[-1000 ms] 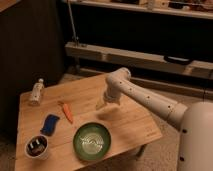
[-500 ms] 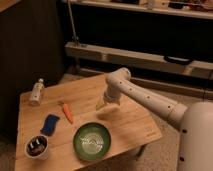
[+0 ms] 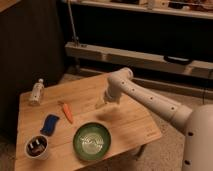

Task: Place the pepper in the ceramic bowl

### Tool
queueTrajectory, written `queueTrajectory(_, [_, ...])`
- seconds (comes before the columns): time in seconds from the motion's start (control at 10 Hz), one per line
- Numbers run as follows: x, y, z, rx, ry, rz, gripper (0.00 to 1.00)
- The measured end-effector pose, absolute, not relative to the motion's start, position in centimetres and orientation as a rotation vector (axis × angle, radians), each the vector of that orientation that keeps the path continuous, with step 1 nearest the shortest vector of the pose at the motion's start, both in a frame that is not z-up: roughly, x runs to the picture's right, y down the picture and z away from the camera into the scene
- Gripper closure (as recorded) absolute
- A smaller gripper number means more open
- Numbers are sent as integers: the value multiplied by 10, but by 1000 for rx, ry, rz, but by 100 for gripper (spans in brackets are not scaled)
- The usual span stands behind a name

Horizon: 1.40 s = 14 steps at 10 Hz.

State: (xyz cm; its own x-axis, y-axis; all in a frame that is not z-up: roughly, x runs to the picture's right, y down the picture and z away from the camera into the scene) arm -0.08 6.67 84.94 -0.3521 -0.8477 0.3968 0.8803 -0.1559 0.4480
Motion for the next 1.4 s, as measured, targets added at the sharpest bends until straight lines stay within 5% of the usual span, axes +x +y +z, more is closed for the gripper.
queueTrajectory(0.6, [-152, -10, 777, 102, -737, -1978, 20])
queueTrajectory(0.9, [-225, -18, 807, 26, -683, -2067, 20])
queueTrajectory(1.4, [-245, 6, 856, -102, -672, -2103, 20])
